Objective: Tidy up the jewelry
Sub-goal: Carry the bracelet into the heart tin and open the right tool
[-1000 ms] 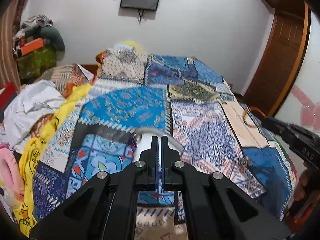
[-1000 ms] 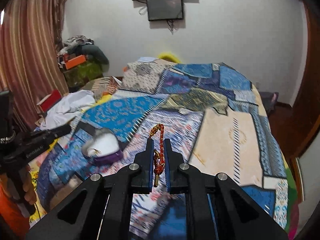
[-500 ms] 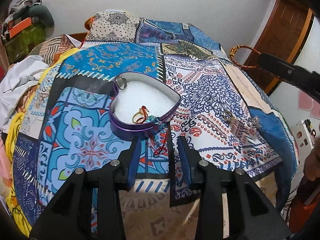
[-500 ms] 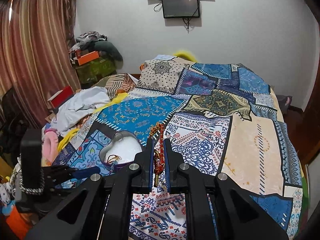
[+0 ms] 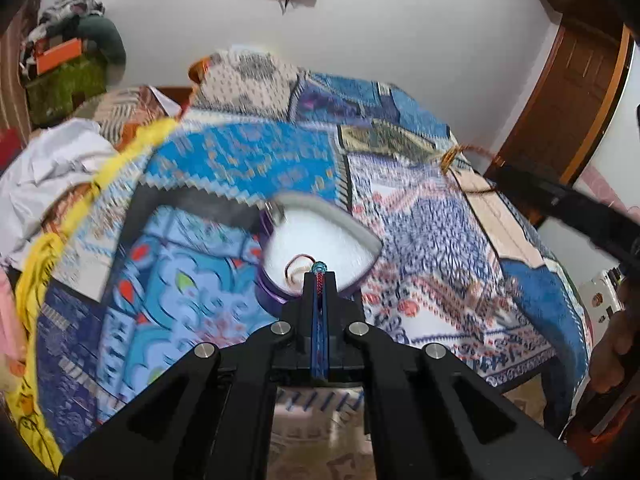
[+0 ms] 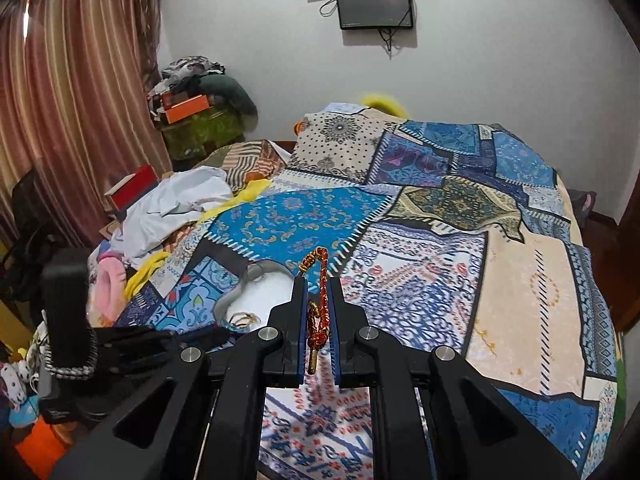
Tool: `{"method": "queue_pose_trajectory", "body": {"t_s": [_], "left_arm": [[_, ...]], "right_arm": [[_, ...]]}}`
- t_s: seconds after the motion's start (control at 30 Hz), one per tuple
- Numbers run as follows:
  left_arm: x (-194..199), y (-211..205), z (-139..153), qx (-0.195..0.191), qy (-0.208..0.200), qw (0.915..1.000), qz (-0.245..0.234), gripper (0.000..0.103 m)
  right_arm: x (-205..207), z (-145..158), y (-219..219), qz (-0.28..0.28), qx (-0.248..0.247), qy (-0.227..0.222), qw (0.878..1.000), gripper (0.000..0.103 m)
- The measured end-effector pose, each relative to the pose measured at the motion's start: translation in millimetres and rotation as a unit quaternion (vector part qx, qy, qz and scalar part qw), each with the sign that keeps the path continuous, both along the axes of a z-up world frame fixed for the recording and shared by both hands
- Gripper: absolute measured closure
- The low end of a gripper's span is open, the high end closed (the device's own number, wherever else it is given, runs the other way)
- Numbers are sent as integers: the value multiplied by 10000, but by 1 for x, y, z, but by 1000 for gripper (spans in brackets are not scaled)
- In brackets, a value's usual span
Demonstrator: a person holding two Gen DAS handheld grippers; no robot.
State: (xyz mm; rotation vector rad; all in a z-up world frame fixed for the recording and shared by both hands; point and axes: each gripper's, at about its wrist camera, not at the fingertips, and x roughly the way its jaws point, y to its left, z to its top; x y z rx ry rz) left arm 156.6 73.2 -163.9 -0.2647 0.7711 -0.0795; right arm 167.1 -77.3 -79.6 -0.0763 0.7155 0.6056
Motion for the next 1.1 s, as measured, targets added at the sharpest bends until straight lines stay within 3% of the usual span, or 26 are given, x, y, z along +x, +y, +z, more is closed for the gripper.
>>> {"method": "queue_pose_trajectory", "body": {"t_s": [0.47,0.87,1.1], "left_arm": [[22,11,30,286,-462,9984,-183,103],[39,9,-9,172,96,9992,-360,103],[38,11,-13,188,172,9992,-301,103]], "right_arm": [[17,-12,41,278,-8,249,9993,95],[36,-47,62,463,-159,909,9947,95],[39,-58,65,525,-238,1210,9910,94]]}}
